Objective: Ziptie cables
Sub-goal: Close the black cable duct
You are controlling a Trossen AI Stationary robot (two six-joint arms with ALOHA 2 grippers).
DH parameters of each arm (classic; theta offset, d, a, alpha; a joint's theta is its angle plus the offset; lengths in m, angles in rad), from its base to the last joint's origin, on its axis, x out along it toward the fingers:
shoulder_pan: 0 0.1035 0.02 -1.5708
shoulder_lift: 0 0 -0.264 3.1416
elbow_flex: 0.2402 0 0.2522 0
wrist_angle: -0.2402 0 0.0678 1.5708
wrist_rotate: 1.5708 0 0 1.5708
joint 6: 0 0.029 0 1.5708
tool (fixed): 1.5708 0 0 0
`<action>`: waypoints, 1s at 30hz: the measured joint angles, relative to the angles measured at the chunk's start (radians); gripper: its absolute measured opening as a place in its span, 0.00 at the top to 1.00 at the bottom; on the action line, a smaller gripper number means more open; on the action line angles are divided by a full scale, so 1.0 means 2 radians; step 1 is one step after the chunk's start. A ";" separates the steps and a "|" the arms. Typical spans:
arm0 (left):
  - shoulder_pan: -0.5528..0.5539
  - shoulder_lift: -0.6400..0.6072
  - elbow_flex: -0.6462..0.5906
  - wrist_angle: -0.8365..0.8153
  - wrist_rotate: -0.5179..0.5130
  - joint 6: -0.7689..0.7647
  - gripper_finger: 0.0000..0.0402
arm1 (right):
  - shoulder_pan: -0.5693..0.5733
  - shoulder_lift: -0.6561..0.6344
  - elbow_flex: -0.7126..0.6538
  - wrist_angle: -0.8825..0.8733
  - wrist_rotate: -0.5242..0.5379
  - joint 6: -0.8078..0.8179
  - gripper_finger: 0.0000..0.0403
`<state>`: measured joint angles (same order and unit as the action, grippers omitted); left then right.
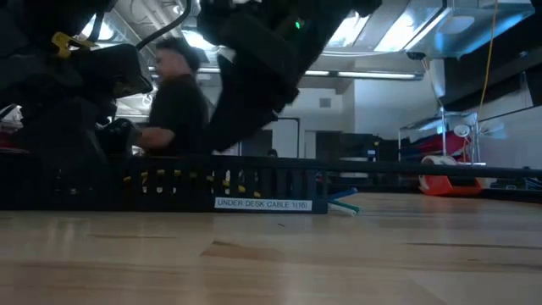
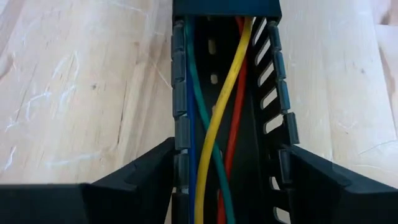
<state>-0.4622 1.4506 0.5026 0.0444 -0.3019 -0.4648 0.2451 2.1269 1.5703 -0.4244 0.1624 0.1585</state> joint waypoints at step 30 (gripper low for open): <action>-0.001 0.002 -0.002 0.026 0.009 0.011 0.41 | -0.014 0.006 -0.040 0.089 -0.075 -0.001 0.44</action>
<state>-0.4640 1.4545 0.4988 0.0967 -0.2848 -0.4422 0.2165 2.1384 1.4902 -0.2458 0.0127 0.1567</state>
